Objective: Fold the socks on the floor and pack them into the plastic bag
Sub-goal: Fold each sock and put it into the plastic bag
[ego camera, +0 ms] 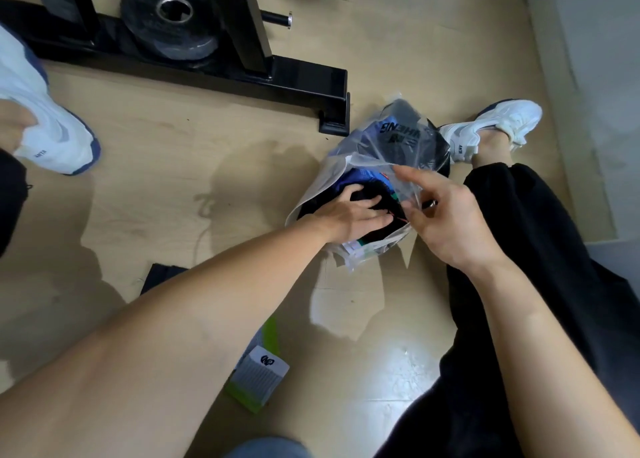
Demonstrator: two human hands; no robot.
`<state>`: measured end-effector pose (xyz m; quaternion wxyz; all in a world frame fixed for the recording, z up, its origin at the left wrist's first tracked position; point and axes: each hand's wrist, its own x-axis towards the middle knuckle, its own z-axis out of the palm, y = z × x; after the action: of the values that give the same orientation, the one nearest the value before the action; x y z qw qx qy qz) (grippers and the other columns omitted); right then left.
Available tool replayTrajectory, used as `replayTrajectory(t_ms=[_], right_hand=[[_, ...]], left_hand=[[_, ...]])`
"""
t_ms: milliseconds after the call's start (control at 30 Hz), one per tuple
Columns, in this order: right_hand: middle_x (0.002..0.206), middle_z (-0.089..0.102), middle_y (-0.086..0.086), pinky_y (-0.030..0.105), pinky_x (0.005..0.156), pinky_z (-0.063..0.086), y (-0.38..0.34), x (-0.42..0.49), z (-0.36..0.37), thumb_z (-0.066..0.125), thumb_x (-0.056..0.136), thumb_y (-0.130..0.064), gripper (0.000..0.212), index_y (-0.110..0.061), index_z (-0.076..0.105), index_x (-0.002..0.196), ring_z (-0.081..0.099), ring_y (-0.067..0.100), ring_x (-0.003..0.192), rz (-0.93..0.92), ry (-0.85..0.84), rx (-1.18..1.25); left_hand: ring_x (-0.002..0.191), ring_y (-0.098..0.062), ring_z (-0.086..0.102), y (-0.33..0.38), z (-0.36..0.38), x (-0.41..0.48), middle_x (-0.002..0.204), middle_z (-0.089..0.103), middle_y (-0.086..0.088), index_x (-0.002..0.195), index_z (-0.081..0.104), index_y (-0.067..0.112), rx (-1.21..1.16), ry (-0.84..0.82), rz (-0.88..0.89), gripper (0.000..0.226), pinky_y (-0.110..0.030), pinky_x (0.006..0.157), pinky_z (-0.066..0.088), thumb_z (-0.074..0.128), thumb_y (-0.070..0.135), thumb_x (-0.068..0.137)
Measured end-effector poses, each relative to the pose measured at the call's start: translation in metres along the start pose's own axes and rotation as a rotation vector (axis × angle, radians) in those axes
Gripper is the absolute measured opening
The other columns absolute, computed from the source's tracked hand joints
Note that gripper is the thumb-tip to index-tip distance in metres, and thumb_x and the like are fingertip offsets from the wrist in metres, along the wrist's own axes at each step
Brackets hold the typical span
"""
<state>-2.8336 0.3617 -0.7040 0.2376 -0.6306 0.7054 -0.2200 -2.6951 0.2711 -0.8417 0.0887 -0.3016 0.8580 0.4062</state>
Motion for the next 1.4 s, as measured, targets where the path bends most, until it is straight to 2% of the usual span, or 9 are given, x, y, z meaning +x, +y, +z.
replayTrajectory(t_ms=[133,333,533,700,833,933,1033,1133,1400], right_hand=[[0.127,0.062,-0.004,0.004,0.083,0.04,-0.008,-0.007,0.003,0.061,0.089,0.007,0.057,-0.023,0.058,0.138,0.052,-0.014,0.088,-0.008,-0.015,0.007],[0.124,0.058,-0.007,0.001,0.086,0.039,-0.005,-0.014,0.005,0.06,0.087,0.012,0.061,-0.021,0.057,0.139,0.05,-0.014,0.094,0.035,-0.047,0.04],[0.123,0.053,-0.01,0.029,0.104,0.046,-0.007,-0.015,0.007,0.064,0.084,0.01,0.067,-0.023,0.054,0.141,0.054,0.008,0.112,0.074,-0.097,0.027],[0.13,0.056,0.002,0.032,0.109,0.041,-0.011,-0.014,0.012,0.073,0.079,0.004,0.058,-0.018,0.062,0.132,0.053,0.02,0.123,0.003,-0.018,-0.065],[0.108,0.06,0.0,0.021,0.09,0.044,-0.029,-0.018,0.024,0.075,0.079,-0.002,0.044,-0.017,0.069,0.121,0.058,0.016,0.097,-0.104,0.066,-0.05],[0.091,0.064,0.0,0.019,0.071,0.049,-0.042,-0.029,0.047,0.073,0.08,-0.001,0.039,-0.017,0.07,0.116,0.057,0.012,0.071,-0.108,-0.159,0.08],[0.084,0.067,-0.002,0.018,0.068,0.046,-0.044,-0.042,0.08,0.073,0.081,-0.006,0.031,-0.017,0.072,0.111,0.057,0.011,0.067,-0.102,-0.402,0.031],[0.08,0.068,-0.004,0.023,0.068,0.047,-0.038,-0.055,0.112,0.07,0.079,-0.009,0.023,-0.017,0.071,0.1,0.056,0.007,0.067,-0.116,-0.637,-0.041],[0.078,0.068,-0.009,0.026,0.07,0.052,-0.027,-0.064,0.138,0.068,0.078,-0.02,0.022,-0.037,0.066,0.092,0.059,0.005,0.073,0.004,-0.838,-0.069]], left_hand=[[0.155,-0.015,0.002,0.019,-0.01,0.011,0.166,0.024,0.01,0.154,0.029,0.044,0.11,-0.105,0.128,0.102,-0.048,0.122,-0.005,-0.022,0.078,0.073],[0.151,-0.023,0.003,0.004,0.0,0.001,0.167,0.016,0.016,0.151,0.038,0.045,-0.02,0.004,0.001,0.062,-0.047,0.123,0.014,0.044,0.067,0.095],[0.148,-0.022,0.026,0.004,-0.005,-0.025,0.162,0.035,0.007,0.146,0.051,0.035,-0.092,0.205,0.005,0.053,-0.042,0.118,0.03,0.062,0.044,0.095],[0.126,-0.024,0.055,-0.013,-0.003,-0.078,0.135,0.062,-0.003,0.132,0.066,0.019,-0.118,0.352,0.149,0.042,-0.035,0.109,0.041,0.07,0.02,0.09],[0.095,-0.018,0.063,-0.037,0.015,-0.142,0.114,0.061,0.008,0.121,0.068,0.024,0.042,0.298,0.12,0.029,-0.032,0.08,0.052,0.067,0.028,0.092],[0.103,-0.017,0.063,-0.057,0.036,-0.178,0.127,0.057,0.008,0.128,0.061,0.031,0.171,0.058,-0.002,0.037,-0.029,0.076,0.049,0.062,0.044,0.094],[0.113,-0.016,0.055,-0.067,0.057,-0.198,0.12,0.058,0.007,0.129,0.061,0.029,0.242,-0.109,-0.042,0.052,-0.027,0.075,0.035,0.064,0.06,0.088],[0.11,-0.019,0.054,-0.064,0.08,-0.21,0.115,0.056,0.005,0.122,0.061,0.029,0.347,-0.2,-0.035,0.066,-0.031,0.079,0.041,0.063,0.076,0.077],[0.126,-0.026,0.04,-0.056,0.117,-0.206,0.133,0.049,-0.003,0.126,0.061,0.024,0.556,-0.275,0.007,0.05,-0.041,0.098,0.04,0.065,0.055,0.087]])
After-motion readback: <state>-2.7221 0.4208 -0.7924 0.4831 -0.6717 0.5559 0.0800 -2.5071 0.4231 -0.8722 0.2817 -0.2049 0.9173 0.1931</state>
